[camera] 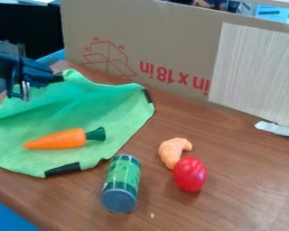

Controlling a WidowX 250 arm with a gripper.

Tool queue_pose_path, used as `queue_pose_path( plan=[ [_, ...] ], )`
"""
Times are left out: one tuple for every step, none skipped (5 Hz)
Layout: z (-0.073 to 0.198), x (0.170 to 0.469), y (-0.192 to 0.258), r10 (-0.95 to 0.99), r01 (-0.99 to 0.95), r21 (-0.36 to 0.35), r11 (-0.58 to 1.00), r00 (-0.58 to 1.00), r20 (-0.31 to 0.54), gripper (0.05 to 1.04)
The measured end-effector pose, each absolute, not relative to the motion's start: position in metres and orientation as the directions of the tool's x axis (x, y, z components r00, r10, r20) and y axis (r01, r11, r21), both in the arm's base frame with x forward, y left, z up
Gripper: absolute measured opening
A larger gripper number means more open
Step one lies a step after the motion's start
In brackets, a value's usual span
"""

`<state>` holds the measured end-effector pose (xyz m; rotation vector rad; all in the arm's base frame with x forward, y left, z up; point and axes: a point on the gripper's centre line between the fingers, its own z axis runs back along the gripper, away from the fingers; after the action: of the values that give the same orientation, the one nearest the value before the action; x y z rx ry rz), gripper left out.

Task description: Folds the cloth from the top to bottom

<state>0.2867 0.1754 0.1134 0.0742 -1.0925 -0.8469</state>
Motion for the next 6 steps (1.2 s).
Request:
queue_pose_path(
  plan=[
    [0.118,0.262,0.164,-0.647,0.582,0.465,0.668,0.144,0.749,0.052],
    [0.117,0.248,0.153,-0.657,0.602,0.467,0.648,0.131,0.743,0.052],
    [0.116,0.234,0.14,-0.668,0.61,0.473,0.636,0.128,0.733,0.052],
    [0.11,0.226,0.13,-0.675,0.62,0.469,0.629,0.136,0.725,0.074],
    [0.103,0.222,0.125,-0.676,0.634,0.458,0.623,0.142,0.723,0.226],
    [0.1,0.219,0.125,-0.676,0.626,0.459,0.63,0.152,0.721,0.494]
  ],
)
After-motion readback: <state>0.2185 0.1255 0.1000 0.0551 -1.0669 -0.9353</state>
